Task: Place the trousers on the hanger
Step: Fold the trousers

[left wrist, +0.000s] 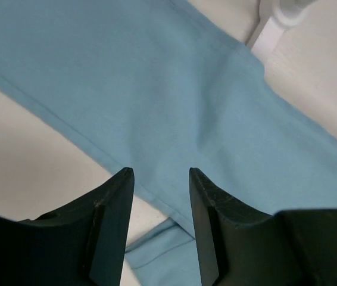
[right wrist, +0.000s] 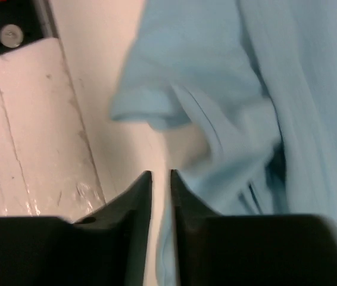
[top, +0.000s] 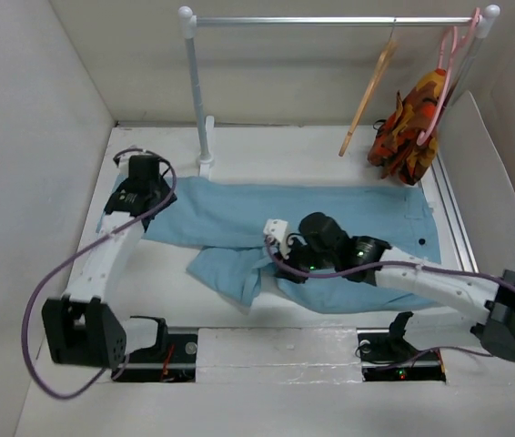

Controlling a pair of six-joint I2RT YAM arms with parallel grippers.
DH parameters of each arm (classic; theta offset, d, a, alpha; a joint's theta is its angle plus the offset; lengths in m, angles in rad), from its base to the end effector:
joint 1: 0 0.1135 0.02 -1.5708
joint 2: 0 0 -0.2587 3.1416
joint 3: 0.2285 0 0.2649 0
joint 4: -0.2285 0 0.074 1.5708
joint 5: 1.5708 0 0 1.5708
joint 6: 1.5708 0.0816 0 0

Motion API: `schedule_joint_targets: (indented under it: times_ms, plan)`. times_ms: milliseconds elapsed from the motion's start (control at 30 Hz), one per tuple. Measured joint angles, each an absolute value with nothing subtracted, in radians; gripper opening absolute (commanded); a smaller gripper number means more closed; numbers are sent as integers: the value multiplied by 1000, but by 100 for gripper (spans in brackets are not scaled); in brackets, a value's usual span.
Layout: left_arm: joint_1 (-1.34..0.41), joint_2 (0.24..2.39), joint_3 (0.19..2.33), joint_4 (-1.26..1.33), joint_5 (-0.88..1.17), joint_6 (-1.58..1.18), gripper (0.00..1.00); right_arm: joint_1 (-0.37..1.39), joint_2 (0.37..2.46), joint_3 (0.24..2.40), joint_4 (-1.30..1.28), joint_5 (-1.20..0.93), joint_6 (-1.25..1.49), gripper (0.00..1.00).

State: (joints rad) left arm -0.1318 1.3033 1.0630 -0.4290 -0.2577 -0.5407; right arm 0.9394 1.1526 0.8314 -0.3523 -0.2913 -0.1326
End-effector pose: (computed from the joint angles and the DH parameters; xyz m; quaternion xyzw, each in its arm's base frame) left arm 0.3362 -0.0236 0.2650 -0.2360 0.8627 -0.0334 0.4460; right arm 0.1568 0.2541 0.2305 -0.5094 0.7343 0.2887 0.3434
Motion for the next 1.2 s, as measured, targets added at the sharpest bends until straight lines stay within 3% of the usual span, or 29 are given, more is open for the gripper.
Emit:
schedule_joint_targets:
  times_ms: [33,67,167,367,533,600,633,667,700,733,967,1067,1200]
  plan:
    - [-117,1244,1044,-445,-246,-546,38,978,1204,867,-336,-291,-142,39]
    - [-99,1190,1042,-462,-237,-551,38,1015,1264,909,-316,-287,-154,55]
    - [-67,1065,1093,-491,-236,-558,38,1104,1455,1019,-272,-283,-188,69]
    - [-70,966,1297,-524,-239,-558,38,1168,1829,1273,-282,-244,-245,74]
    - [-67,958,1384,-524,-234,-559,38,1165,2015,1381,-303,-152,-256,72]
    - [-65,957,1385,-528,-231,-559,38,1167,2042,1418,-313,-120,-261,66]
    - [-65,960,1385,-532,-228,-558,37,1171,2056,1435,-314,-104,-262,55]
    - [-65,963,1384,-537,-228,-558,37,1174,2072,1451,-315,-86,-257,21]
    - [-65,966,1383,-543,-225,-558,37,1178,2081,1466,-318,-62,-261,5]
    - [-65,968,1381,-545,-223,-558,37,1180,2088,1475,-317,-28,-254,0]
    - [-65,979,1375,-550,-218,-533,39,1171,2001,1455,-333,-132,-241,0]
    - [-65,1010,1394,-567,-218,-517,40,1136,1842,1430,-313,-289,-205,0]
    - [-65,1075,1442,-580,-222,-493,45,1001,1565,1308,-89,-506,-121,0]
